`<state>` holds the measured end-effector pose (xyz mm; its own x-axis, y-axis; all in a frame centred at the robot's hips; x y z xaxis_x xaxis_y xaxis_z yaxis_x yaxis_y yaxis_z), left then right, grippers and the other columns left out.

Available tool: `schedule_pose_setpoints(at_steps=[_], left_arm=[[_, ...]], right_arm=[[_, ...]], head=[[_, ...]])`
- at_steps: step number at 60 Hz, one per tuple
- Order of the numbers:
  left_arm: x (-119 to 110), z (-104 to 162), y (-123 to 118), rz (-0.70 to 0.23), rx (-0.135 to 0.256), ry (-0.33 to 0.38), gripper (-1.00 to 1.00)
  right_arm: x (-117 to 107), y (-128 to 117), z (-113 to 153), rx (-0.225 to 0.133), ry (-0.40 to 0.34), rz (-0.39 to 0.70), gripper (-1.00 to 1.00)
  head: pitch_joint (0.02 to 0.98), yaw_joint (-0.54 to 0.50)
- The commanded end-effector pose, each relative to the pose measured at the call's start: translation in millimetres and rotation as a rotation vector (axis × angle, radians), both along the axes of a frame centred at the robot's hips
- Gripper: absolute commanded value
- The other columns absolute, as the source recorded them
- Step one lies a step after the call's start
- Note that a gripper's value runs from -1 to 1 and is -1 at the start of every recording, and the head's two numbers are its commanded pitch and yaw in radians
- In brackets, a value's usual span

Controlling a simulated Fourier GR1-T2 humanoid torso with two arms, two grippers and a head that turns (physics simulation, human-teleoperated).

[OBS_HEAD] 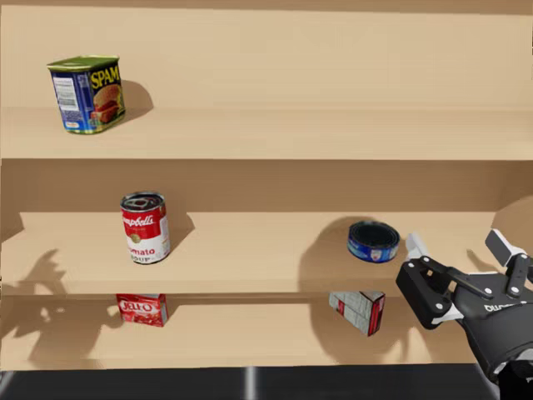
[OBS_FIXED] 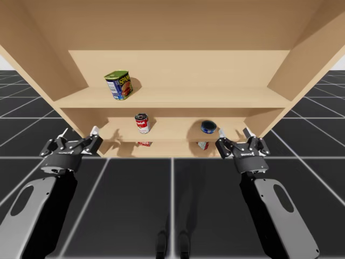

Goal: Find the pudding box on the shelf and bring it to me.

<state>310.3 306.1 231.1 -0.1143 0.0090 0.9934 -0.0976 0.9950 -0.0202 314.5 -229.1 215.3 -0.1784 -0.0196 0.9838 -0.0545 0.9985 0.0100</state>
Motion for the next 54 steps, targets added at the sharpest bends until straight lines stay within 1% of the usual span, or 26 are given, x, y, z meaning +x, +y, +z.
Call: schedule_pose_setpoints(at_steps=[1, 10, 15, 22, 28, 29, 32, 34, 36, 37, 39, 42, 44, 46, 49, 51, 52, 53, 54], left_arm=[[0.5, 0.0, 3.2, 0.008, 0.005, 0.002, -1.00], [1.1, -1.0, 1.5, 0.001, 0.009, 0.005, -1.00], [1.6, -1.7, 0.3, -0.002, 0.011, 0.007, -1.00], [2.5, -2.4, -0.4, -0.004, 0.013, 0.006, -1.00], [3.1, -2.9, 0.0, 0.000, 0.010, 0.007, -1.00], [2.8, -2.9, -0.4, 0.000, 0.010, 0.007, -1.00], [3.0, -3.0, -0.2, 0.002, 0.008, 0.008, -1.00], [3.2, -3.2, -0.1, 0.003, 0.006, 0.010, -1.00], [2.8, -3.1, -0.1, 0.004, 0.005, 0.010, -1.00], [2.6, -3.0, 0.0, 0.004, 0.004, 0.011, -1.00], [2.6, -3.0, 0.1, 0.004, 0.003, 0.011, -1.00], [2.5, -2.9, 0.7, 0.003, 0.001, 0.010, -1.00], [2.5, -2.7, 1.0, 0.002, 0.000, 0.009, -1.00], [2.5, -2.5, 1.5, 0.001, -0.002, 0.008, -1.00], [2.3, -2.2, 1.9, 0.000, -0.004, 0.005, -1.00], [2.3, -2.0, 2.6, -0.001, -0.007, 0.003, -1.00], [2.4, -2.0, 2.7, -0.001, -0.007, 0.002, -1.00], [2.3, -1.9, 2.9, -0.001, -0.008, 0.002, -1.00], [2.3, -1.9, 3.2, -0.001, -0.008, 0.002, -1.00]], right_arm=[[-0.2, 0.2, 0.8, -0.005, -0.001, -0.001, -1.00], [-0.7, 0.4, 1.0, -0.003, 0.000, -0.002, -1.00], [-0.7, 0.3, 1.3, -0.002, -0.002, -0.003, -1.00], [-0.5, 0.3, 1.0, -0.002, -0.002, -0.001, -1.00], [-1.3, 1.5, 0.4, 0.015, 0.007, 0.007, -1.00], [-1.8, 2.0, 0.2, 0.030, 0.015, 0.013, -1.00], [-4.0, 3.8, 0.4, 0.034, 0.020, 0.025, -1.00], [-9.0, 6.7, 1.8, 0.038, 0.027, 0.037, -1.00], [-12.2, 8.2, 2.8, 0.032, 0.028, 0.041, -1.00], [-17.7, 10.2, 4.8, 0.022, 0.028, 0.045, -1.00], [-21.9, 11.2, 6.1, 0.024, 0.029, 0.051, -1.00], [-35.3, 14.4, 6.9, 0.019, 0.038, 0.085, -1.00], [-42.7, 16.4, 6.3, 0.023, 0.046, 0.104, -1.00], [-49.7, 18.8, 3.3, 0.013, 0.059, 0.135, -1.00], [-61.2, 21.7, -2.7, -0.016, 0.086, 0.159, -1.00], [-68.5, 22.0, -7.7, 0.004, 0.100, 0.178, -1.00], [-70.3, 22.6, -9.6, 0.000, 0.105, 0.179, -1.00], [-71.9, 22.4, -11.0, -0.020, 0.104, 0.173, -1.00], [-75.9, 21.6, -15.4, -0.030, 0.106, 0.174, -1.00]], head=[[0.583, -0.07], [0.684, -0.16], [0.712, -0.20], [0.726, -0.23], [0.726, -0.23], [0.726, -0.23], [0.723, -0.22], [0.718, -0.22], [0.717, -0.22], [0.715, -0.22], [0.715, -0.22], [0.715, -0.23], [0.716, -0.23], [0.716, -0.23], [0.712, -0.24], [0.710, -0.24], [0.710, -0.24], [0.709, -0.24], [0.708, -0.24]])
